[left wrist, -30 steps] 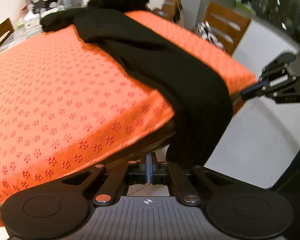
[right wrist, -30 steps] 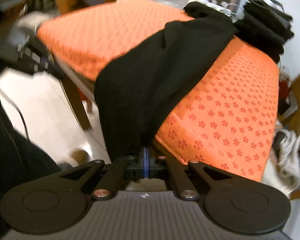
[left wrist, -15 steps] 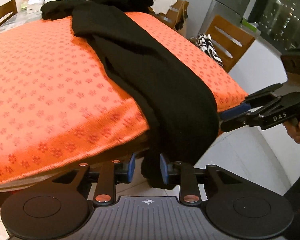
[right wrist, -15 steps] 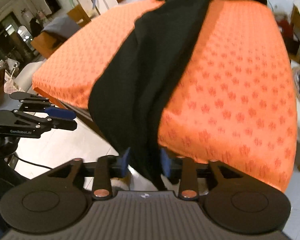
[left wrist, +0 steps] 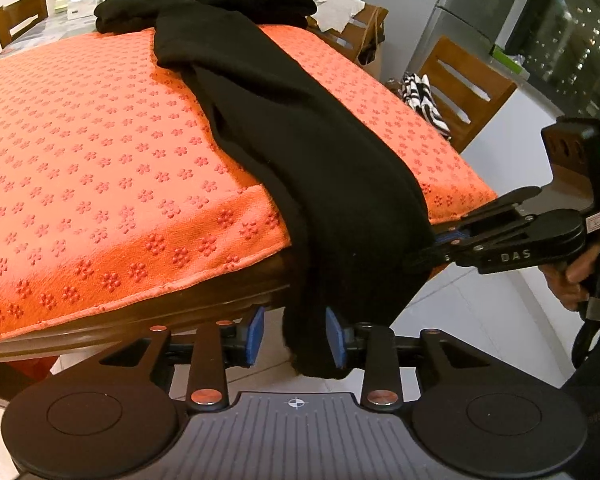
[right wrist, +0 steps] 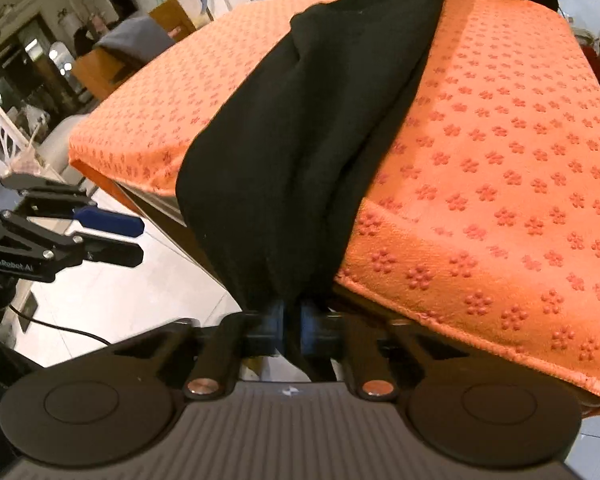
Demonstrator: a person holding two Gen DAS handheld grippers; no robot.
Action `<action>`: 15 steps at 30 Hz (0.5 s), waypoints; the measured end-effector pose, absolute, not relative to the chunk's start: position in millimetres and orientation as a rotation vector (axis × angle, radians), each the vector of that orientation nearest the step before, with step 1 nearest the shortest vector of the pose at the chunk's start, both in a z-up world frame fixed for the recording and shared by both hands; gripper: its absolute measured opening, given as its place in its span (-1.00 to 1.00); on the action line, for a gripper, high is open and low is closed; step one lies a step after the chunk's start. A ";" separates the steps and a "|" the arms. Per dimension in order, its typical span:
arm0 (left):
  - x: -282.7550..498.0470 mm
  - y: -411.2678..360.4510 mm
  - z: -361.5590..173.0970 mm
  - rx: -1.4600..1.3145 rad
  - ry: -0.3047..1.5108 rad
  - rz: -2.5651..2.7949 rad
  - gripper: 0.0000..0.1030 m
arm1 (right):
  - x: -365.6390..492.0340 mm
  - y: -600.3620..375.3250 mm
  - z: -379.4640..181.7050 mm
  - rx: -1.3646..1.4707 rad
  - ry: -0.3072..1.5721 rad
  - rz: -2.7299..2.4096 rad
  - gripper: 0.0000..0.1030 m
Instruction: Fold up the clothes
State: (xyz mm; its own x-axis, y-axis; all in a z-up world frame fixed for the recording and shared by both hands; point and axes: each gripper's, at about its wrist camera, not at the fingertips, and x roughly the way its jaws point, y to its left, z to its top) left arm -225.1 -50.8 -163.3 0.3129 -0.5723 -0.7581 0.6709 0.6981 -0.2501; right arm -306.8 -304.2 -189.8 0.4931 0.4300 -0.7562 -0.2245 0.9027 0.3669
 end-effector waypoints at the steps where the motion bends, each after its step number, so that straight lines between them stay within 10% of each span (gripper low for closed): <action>1: -224.9 -51.1 -161.2 0.108 0.943 -0.824 -0.20 | -309.0 -306.0 -185.4 0.233 0.968 0.421 -0.84; 15: -193.1 -59.5 -140.0 -0.189 0.907 -0.835 0.01 | -321.5 -338.9 -112.6 0.359 0.800 0.544 -0.86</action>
